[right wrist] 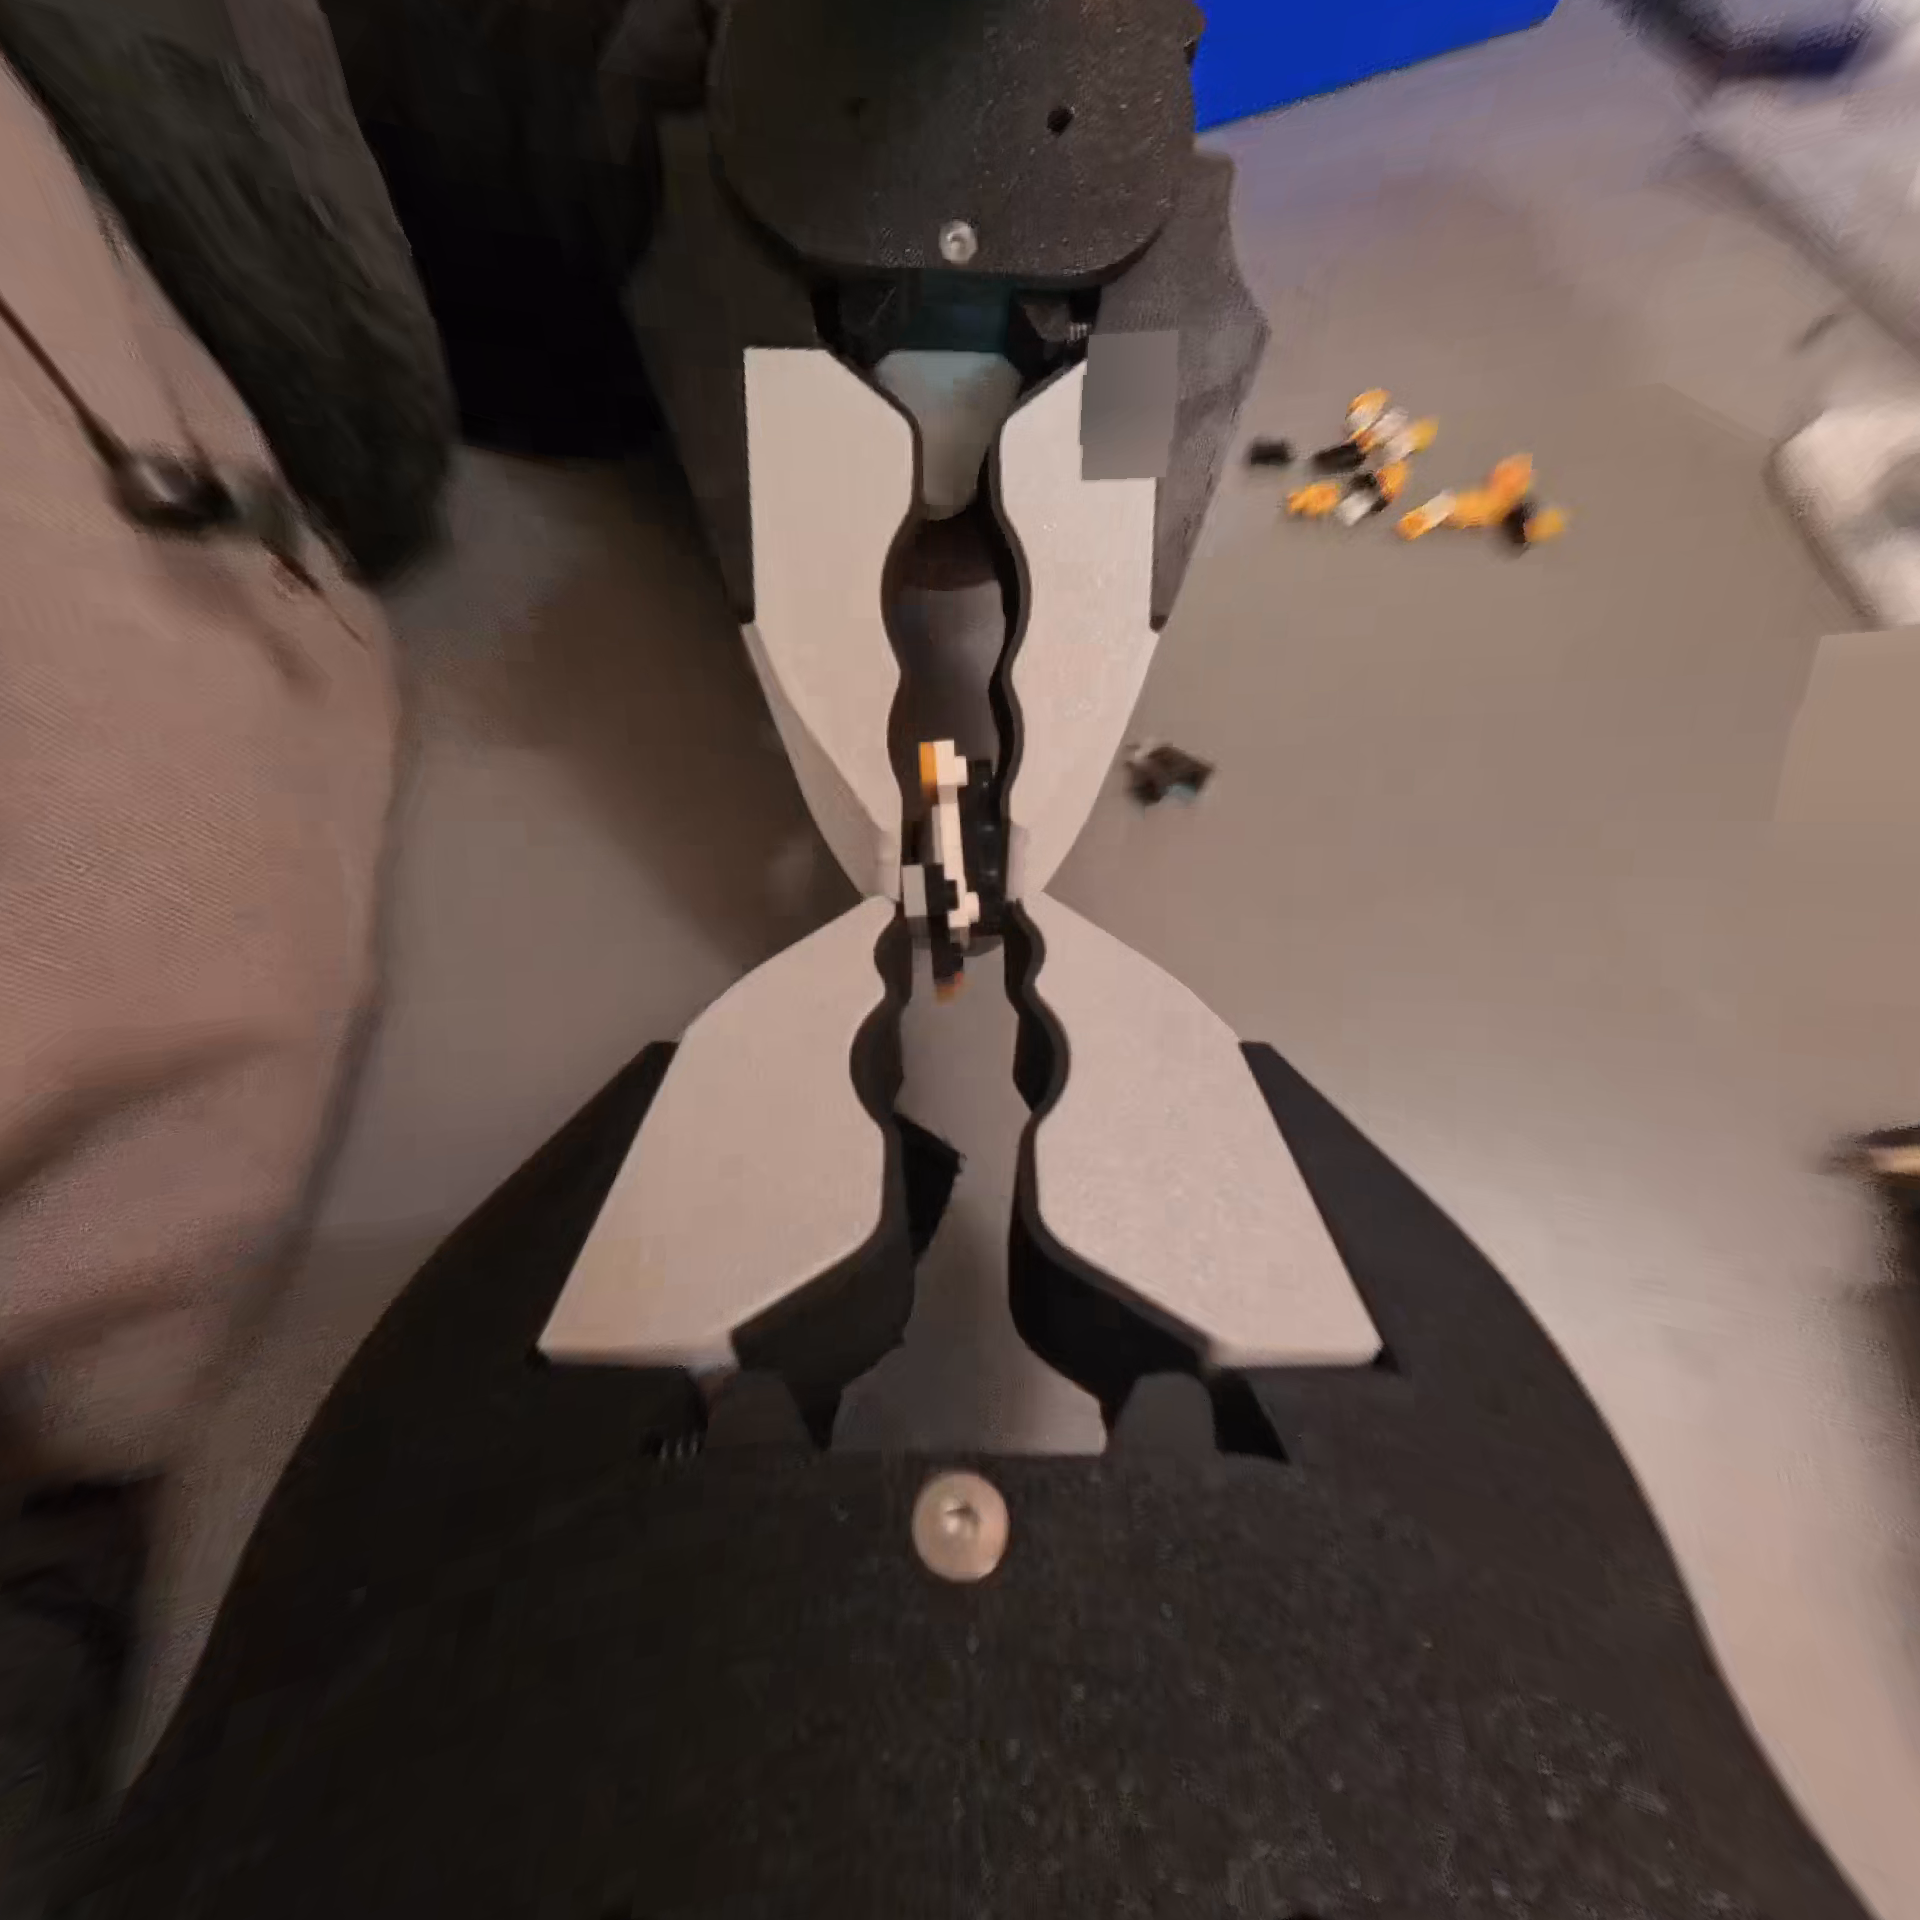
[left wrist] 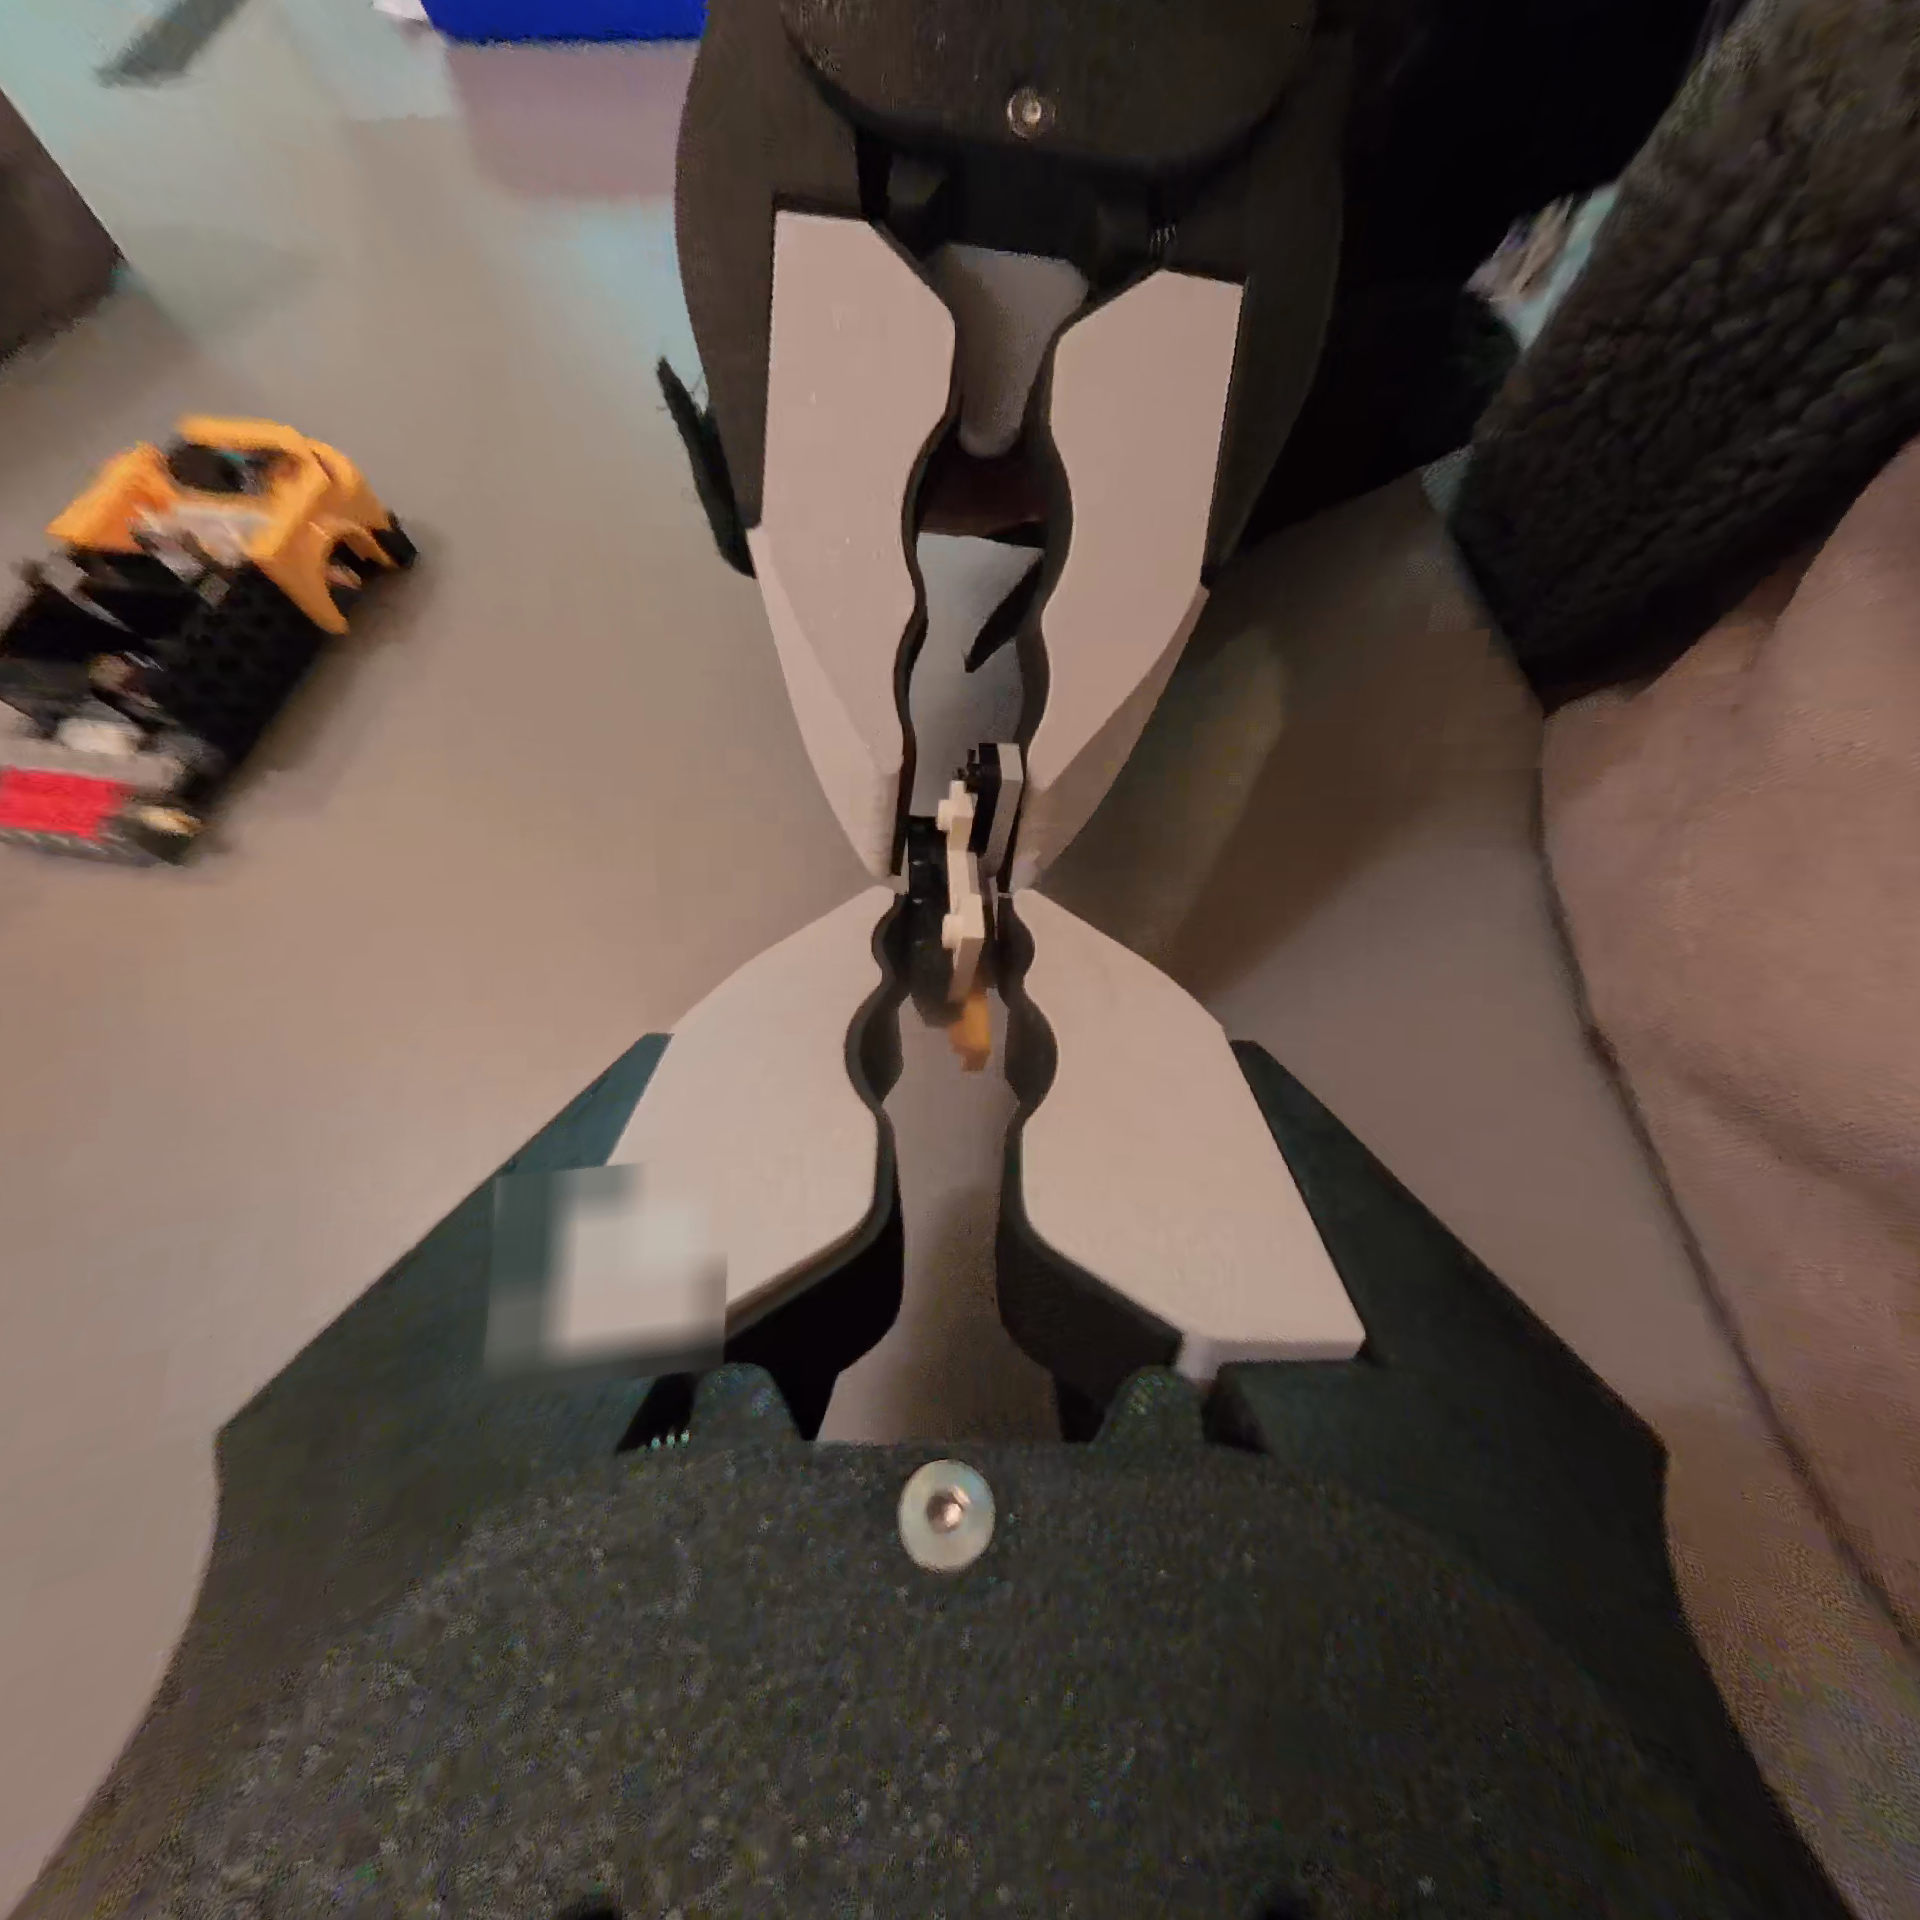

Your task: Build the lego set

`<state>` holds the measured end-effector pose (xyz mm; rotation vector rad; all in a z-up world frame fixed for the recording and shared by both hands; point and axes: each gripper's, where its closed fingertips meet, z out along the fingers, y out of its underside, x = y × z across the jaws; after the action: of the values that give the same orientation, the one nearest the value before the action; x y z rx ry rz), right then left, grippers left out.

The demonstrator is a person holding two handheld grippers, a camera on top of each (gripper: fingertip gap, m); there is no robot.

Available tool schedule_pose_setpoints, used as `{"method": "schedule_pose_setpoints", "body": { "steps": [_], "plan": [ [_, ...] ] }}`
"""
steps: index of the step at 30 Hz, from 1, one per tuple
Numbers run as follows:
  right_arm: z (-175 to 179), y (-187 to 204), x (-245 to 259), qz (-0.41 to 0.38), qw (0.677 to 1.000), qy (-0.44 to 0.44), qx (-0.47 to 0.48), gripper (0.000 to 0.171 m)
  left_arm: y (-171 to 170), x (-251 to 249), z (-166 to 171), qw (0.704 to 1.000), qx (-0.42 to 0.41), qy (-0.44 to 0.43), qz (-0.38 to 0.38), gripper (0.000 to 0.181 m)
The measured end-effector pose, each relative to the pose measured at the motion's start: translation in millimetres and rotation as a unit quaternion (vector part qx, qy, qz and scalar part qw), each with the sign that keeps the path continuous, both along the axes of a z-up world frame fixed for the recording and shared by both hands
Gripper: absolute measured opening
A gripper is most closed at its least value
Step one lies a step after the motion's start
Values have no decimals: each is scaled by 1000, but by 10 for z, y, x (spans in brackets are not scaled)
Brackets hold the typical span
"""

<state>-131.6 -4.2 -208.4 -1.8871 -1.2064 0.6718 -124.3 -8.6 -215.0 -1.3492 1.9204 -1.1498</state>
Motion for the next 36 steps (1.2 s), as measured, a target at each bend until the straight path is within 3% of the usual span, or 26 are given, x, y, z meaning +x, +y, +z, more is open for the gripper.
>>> {"method": "schedule_pose_setpoints", "body": {
  "steps": [2,4,6,8,11,14,20,23,26,28,29,33,36],
  "plan": [
    [23,-31,14,-2,986,76,-151,17,-37,-10,34,994,-107,19,1,16],
    [27,-69,51,4,954,117,-275,17,3,-22,42,988,-149,28,7,25],
    [-13,-93,76,-3,913,137,-384,17,50,-32,13,990,-134,29,12,33],
    [-55,-89,69,-8,879,155,-450,17,25,-39,-22,992,-123,36,7,29],
    [-184,-72,62,-17,857,149,-493,17,27,-49,-157,992,-105,68,16,24],
    [-161,-5,106,-7,864,170,-474,24,42,-65,-202,980,-168,104,34,23],
    [-161,116,300,-11,966,80,-244,26,69,-93,-261,955,-248,150,57,23],
    [-219,60,206,-6,990,-9,-138,40,73,-94,-268,956,-243,154,58,23],
    [-360,55,131,-17,993,-84,-76,47,68,-87,-275,957,-235,156,61,23],
    [-434,48,97,-21,992,-107,-60,35,76,-84,-277,959,-226,157,64,24],
    [-461,42,93,-20,992,-112,-60,27,80,-89,-276,960,-221,157,65,26],
    [-479,30,118,-16,987,-106,-119,23,166,-191,-234,973,-159,158,61,32],
    [-456,67,147,-10,985,-113,-126,27,471,-334,-178,980,-80,150,100,29]
  ]
}}
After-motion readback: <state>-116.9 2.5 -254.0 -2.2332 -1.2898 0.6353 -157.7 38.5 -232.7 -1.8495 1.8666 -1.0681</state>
